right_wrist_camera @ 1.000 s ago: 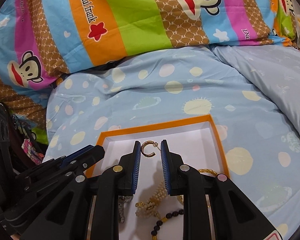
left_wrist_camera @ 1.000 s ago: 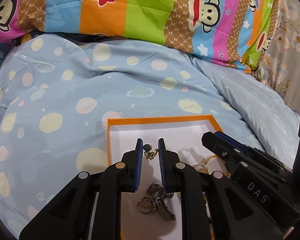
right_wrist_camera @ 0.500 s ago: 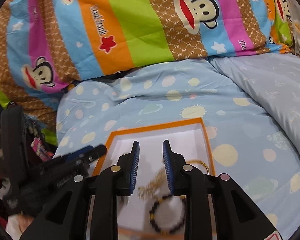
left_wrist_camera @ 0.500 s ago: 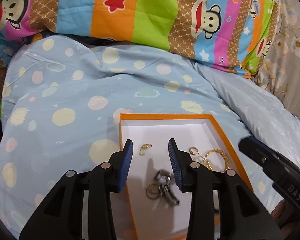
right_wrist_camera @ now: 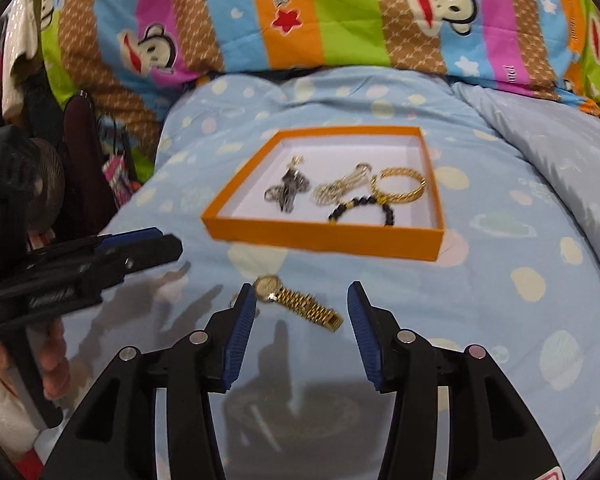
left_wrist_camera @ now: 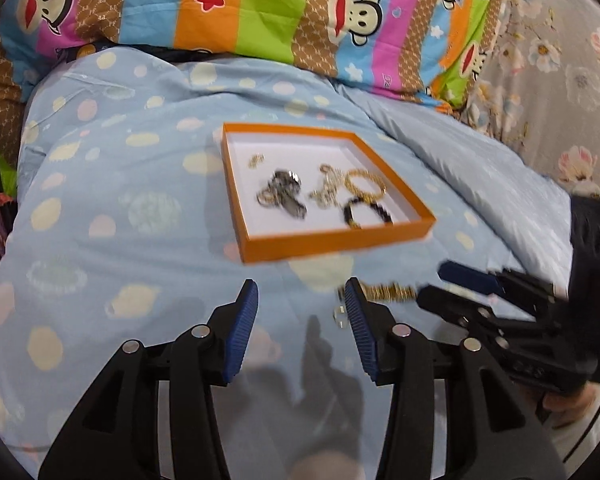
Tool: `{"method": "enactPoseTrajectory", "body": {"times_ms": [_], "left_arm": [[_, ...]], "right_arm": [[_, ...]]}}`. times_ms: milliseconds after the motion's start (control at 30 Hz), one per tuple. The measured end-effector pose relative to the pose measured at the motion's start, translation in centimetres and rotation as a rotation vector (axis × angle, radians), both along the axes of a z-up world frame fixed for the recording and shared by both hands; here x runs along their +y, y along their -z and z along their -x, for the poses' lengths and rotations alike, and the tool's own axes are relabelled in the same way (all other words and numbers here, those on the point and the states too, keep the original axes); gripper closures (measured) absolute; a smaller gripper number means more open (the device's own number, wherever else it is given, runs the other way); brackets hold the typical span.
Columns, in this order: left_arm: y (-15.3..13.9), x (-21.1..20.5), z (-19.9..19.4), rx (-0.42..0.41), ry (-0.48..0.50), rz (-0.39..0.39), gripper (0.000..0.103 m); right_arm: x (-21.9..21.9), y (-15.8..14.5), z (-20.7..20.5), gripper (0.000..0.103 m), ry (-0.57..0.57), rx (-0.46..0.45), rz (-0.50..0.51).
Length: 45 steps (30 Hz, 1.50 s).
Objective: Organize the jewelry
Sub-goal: 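Grasp the gold watch by its band with the right tool, then grasp the gold charm earring with the left tool while the right holds the watch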
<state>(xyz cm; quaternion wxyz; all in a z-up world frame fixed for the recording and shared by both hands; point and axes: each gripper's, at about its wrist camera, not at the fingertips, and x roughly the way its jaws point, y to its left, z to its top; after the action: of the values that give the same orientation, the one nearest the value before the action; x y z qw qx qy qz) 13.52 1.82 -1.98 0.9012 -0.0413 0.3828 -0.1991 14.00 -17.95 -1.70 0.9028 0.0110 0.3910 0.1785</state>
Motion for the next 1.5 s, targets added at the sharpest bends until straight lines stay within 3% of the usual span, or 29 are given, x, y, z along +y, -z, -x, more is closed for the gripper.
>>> {"method": "enactPoseTrajectory", "body": {"times_ms": [367, 533, 633, 767, 1033, 1200, 1500], "left_arm": [[1.4, -0.7, 1.5, 0.024, 0.03, -0.02, 0.059], [1.8, -1.1, 1.5, 0.037, 0.048, -0.026, 0.059], [2.1, -1.5, 1.4, 0.051, 0.061, -0.036, 0.059], [2.5, -2.3, 1.1, 0.061, 0.078, -0.061, 0.049], [3.2, -4.7, -1.3, 0.077, 0.103, -0.117, 0.05], [3.2, -5.4, -1.7, 0.071, 0.097, -0.142, 0.054], [3.2, -5.5, -1.7, 0.069, 0.103, -0.142, 0.074]], "right_arm": [[1.4, 2.2, -2.3, 0.057, -0.045, 0.076, 0.093], [1.9, 2.4, -2.2, 0.086, -0.053, 0.089, 0.113], [1.5, 2.2, -1.7, 0.092, -0.002, 0.105, 0.104], [-0.5, 2.3, 0.1, 0.092, 0.085, 0.121, 0.04], [-2.9, 2.6, 3.4, 0.092, 0.166, 0.128, -0.081], [-2.8, 2.7, 3.3, 0.092, 0.172, 0.13, -0.088], [-2.7, 2.7, 3.4, 0.092, 0.174, 0.13, -0.09]]}}
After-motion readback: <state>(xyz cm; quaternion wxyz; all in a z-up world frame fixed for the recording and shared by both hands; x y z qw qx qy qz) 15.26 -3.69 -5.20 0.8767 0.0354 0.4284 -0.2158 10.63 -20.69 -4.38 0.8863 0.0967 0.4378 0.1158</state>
